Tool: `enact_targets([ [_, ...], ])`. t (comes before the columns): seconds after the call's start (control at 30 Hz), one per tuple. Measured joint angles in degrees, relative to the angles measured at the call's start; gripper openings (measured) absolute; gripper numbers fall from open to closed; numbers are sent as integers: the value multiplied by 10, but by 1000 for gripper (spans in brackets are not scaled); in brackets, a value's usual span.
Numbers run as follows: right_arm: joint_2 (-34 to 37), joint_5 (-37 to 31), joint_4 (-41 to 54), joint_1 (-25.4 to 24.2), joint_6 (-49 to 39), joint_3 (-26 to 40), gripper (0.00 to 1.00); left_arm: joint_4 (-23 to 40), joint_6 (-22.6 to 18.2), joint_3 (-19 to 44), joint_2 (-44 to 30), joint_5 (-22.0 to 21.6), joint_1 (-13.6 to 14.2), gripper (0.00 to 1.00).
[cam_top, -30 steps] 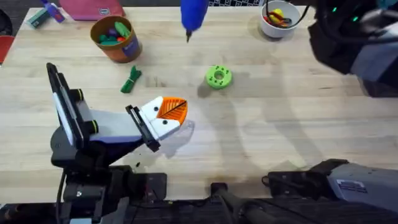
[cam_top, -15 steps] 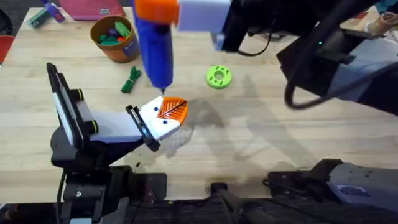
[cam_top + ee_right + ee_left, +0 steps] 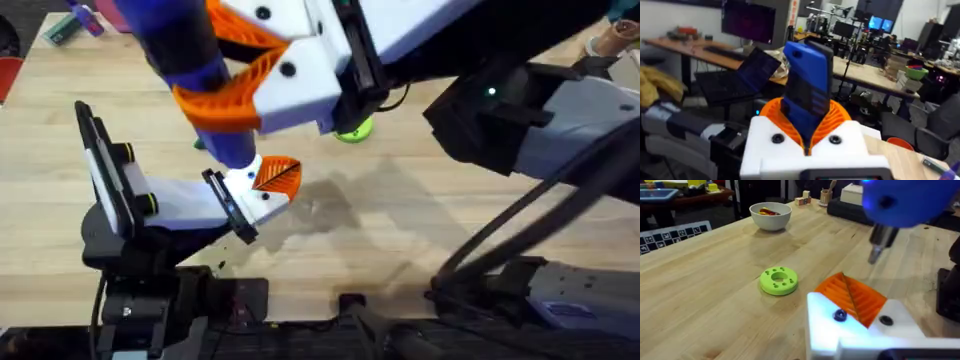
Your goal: Pick up the gripper from the table and insert it into the empty holder that is missing its gripper. Then pick up a screw, insert it into the mounting hole, and use the screwdriver to tighten it. Finally, clean up the table by picking up the vegetable and placing it into the bucket.
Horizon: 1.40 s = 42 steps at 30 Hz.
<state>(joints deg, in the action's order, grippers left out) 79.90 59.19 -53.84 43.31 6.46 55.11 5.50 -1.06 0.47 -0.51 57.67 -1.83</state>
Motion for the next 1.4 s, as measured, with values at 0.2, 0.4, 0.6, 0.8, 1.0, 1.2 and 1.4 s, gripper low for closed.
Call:
enact_targets([
  [0.2,9,24,9,1,-41,0,26,0,0,0,0,0,0,17],
  [0.4,10,31,55,1,-53,0,26,0,0,0,0,0,0,17],
  [0.6,10,32,60,1,-56,0,26,0,0,0,0,0,0,17],
  [0.8,10,32,59,1,-56,0,26,0,0,0,0,0,0,17],
  [1.0,11,29,59,1,-55,0,26,0,0,0,0,0,0,17],
  [1.2,22,1,42,1,-21,0,26,0,0,0,0,0,0,17],
  [1.4,51,-12,-64,1,33,0,26,0,0,0,0,0,0,17],
])
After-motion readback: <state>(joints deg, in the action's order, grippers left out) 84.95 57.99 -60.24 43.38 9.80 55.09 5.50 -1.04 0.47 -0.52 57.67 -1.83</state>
